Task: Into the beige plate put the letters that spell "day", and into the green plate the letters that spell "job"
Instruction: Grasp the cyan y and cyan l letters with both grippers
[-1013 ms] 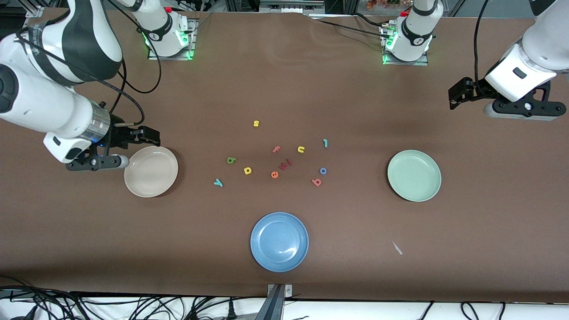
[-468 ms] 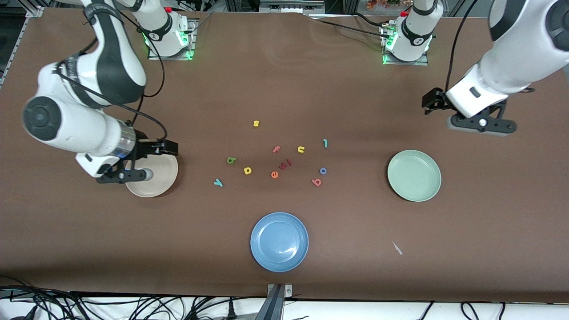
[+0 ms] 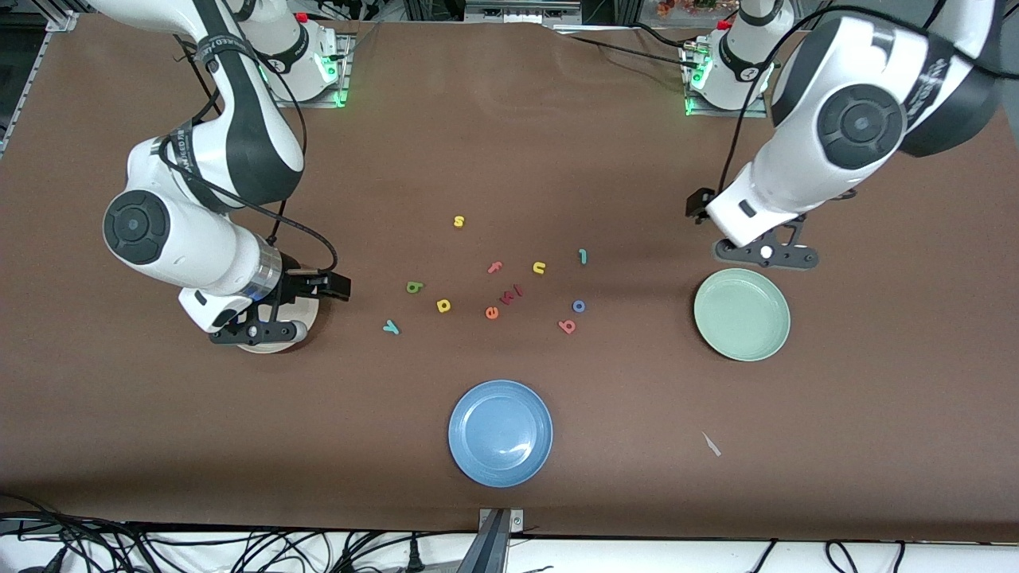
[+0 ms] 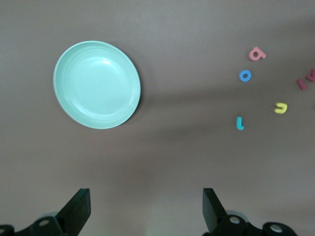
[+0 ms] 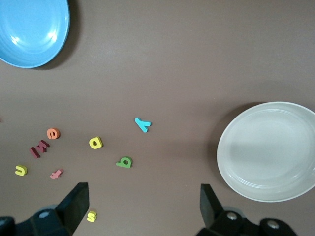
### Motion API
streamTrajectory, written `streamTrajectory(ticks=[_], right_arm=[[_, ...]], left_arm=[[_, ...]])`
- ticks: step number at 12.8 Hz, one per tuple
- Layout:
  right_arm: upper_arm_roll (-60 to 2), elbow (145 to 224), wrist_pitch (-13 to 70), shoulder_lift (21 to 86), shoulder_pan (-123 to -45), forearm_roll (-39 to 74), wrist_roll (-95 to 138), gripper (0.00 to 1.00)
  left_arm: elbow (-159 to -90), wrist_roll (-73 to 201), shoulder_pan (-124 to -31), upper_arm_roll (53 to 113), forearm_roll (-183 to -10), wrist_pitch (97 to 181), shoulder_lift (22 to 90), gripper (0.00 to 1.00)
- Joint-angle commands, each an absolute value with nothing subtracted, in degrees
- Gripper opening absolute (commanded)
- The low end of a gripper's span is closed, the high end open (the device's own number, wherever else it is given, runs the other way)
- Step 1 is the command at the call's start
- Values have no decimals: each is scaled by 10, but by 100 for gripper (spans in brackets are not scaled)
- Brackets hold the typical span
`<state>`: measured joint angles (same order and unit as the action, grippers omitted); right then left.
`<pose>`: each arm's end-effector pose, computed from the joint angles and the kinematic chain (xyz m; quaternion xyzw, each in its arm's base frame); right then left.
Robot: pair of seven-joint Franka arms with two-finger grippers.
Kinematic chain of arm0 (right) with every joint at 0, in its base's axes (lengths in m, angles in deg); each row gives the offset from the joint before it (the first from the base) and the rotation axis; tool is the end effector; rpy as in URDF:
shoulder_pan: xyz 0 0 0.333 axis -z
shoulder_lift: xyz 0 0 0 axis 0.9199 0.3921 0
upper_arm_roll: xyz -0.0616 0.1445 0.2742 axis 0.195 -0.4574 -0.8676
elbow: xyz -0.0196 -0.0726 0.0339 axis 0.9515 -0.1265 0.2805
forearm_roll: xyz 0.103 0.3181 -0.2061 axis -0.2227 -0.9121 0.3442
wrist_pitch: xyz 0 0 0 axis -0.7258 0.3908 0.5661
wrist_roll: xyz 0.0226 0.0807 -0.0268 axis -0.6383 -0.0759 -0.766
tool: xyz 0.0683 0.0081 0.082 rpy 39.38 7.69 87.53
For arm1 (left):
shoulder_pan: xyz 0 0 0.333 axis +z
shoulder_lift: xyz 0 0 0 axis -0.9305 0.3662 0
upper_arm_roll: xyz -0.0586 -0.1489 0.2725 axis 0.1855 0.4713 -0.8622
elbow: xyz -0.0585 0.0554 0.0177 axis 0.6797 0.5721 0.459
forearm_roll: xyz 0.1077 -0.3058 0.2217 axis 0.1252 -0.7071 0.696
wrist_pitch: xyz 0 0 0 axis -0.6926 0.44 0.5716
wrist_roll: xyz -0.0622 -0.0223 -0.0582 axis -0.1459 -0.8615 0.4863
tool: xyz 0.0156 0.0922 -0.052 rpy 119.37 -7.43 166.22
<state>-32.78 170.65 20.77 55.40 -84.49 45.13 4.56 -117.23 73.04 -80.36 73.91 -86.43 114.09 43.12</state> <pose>0.6518 0.2027 0.4146 -0.9971 -0.0119 0.0402 0.0631 0.5673 -0.2055 0.4778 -0.9925 0.0482 0.1089 0.0273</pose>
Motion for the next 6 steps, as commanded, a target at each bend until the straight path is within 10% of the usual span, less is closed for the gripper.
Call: streamTrajectory(ticks=[1, 6], right_arm=[[-328, 1690, 205, 561, -844, 440, 39, 100], [-328, 1691, 206, 568, -844, 444, 40, 100]], left_arm=[[-1157, 784, -817, 736, -892, 1177, 471, 100], [-1161, 829, -851, 735, -891, 1273, 553, 100]])
